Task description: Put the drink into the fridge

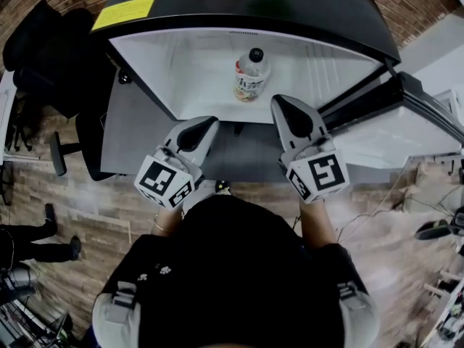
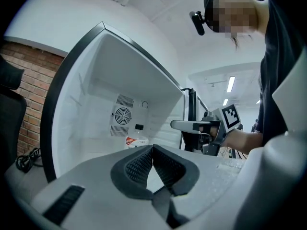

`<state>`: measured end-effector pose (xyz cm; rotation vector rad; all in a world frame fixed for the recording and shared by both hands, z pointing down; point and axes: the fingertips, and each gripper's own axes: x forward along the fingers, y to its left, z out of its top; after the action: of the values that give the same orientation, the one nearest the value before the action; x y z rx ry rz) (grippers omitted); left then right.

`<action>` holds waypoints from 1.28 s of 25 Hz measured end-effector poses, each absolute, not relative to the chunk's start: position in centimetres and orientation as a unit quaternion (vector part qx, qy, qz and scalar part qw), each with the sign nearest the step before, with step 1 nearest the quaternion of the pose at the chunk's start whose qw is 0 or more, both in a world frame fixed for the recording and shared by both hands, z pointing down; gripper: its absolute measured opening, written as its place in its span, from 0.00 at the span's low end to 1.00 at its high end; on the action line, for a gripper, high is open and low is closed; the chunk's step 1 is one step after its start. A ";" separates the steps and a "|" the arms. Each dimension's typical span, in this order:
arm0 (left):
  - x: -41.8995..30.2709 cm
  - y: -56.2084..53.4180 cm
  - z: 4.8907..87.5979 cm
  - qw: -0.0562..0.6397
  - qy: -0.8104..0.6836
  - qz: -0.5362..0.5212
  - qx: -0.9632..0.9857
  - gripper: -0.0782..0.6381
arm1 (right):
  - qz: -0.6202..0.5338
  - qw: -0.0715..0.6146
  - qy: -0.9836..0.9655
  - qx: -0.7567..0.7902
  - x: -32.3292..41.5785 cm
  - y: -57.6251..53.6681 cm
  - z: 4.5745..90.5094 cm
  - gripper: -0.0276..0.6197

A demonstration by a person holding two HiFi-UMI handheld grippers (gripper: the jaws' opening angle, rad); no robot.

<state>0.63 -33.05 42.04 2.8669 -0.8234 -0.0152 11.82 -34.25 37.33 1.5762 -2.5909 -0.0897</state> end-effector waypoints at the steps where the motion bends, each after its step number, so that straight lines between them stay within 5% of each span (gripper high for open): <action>1: 0.9 -32.7 42.0 0.083 -0.273 -0.008 0.958 0.11 | -0.024 0.052 -0.853 0.518 12.0 -33.6 37.5 0.04; 32: 1.1 -26.9 40.6 0.071 -0.289 -0.006 0.955 0.11 | 0.007 0.034 -0.867 0.496 10.7 -26.1 38.4 0.04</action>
<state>1.06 -26.93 40.60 2.8715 -0.8685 -0.0186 10.74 -26.15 38.40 1.5266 -2.6669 0.0211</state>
